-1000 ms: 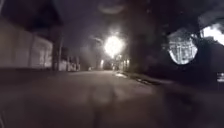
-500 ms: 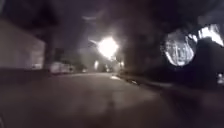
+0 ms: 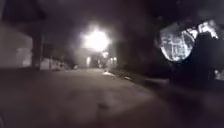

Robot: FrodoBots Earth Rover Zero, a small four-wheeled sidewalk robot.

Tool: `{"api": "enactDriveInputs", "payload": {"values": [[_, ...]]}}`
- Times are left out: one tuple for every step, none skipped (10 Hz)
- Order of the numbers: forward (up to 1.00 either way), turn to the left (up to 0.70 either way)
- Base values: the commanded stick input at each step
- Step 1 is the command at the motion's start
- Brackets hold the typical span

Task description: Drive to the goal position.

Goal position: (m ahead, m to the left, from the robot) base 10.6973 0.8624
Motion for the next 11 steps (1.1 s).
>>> {"api": "enactDriveInputs", "payload": {"values": [[0.70, 0.00], [0.70, 0.00], [0.70, 0.00], [0.70, 0.00], [0.70, 0.00], [0.70, 0.00], [0.70, 0.00], [0.70, 0.00], [0.70, 0.00], [0.70, 0.00], [0.70, 0.00]]}}
